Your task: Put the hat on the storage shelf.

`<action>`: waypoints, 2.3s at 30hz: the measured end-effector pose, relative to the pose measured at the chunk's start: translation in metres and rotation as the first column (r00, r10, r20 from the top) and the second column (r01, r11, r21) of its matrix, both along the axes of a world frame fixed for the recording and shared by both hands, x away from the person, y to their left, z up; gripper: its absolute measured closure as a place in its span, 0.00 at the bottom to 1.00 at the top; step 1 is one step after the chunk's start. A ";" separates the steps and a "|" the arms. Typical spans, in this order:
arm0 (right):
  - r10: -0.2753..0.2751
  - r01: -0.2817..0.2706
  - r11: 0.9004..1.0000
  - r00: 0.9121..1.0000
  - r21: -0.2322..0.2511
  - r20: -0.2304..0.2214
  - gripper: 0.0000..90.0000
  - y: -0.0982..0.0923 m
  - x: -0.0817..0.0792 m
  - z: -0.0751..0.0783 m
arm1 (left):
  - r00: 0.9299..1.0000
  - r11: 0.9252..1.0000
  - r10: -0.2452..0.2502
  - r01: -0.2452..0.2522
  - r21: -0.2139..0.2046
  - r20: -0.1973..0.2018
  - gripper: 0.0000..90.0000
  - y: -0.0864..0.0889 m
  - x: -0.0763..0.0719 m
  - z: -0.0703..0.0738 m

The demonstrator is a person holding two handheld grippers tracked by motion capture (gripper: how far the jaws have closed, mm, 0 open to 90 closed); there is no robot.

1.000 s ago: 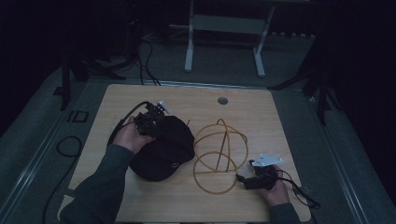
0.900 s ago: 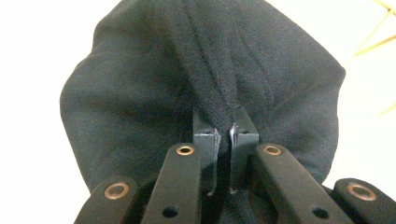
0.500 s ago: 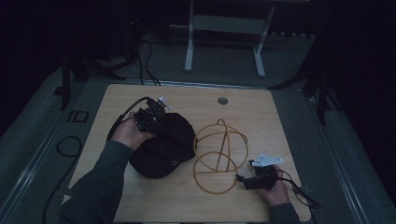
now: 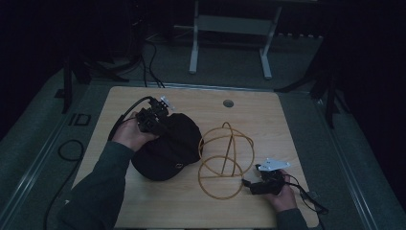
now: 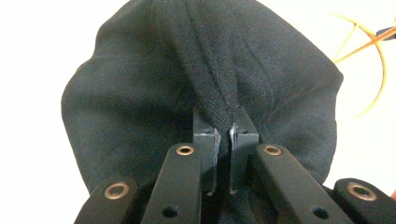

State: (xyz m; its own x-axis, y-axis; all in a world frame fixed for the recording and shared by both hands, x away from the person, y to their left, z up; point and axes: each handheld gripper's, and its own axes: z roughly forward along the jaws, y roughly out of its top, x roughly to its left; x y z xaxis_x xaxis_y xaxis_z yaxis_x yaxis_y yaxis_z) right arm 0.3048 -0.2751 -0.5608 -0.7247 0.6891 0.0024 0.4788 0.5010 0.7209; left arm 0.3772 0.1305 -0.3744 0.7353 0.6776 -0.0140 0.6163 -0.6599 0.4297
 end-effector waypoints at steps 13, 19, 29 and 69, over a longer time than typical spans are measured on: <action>0.000 0.000 1.000 1.000 0.000 0.001 0.16 0.000 0.000 0.000 | 0.999 1.000 -0.022 0.023 -0.016 0.024 0.94 0.001 0.004 0.015; 0.000 0.000 1.000 1.000 0.000 0.001 0.16 0.000 0.000 0.000 | 0.999 1.000 -0.029 0.029 -0.008 0.032 0.94 0.001 0.008 0.020; 0.000 0.000 1.000 1.000 0.000 0.001 0.16 0.000 0.000 0.000 | 0.998 0.997 -0.053 0.055 -0.060 0.043 0.94 0.003 0.010 0.027; 0.001 -0.001 1.000 1.000 0.000 0.000 0.16 0.000 0.000 0.000 | 0.991 0.987 -0.089 0.101 -0.126 0.098 0.94 0.012 0.008 0.061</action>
State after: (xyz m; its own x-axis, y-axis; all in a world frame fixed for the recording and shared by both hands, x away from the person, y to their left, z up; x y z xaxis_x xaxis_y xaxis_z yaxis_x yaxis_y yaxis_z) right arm 0.3049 -0.2751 -0.5607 -0.7252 0.6885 0.0023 0.4785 0.5016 0.7207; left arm 0.3854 0.1425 -0.3133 0.7983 0.6016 -0.0267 0.5074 -0.6481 0.5679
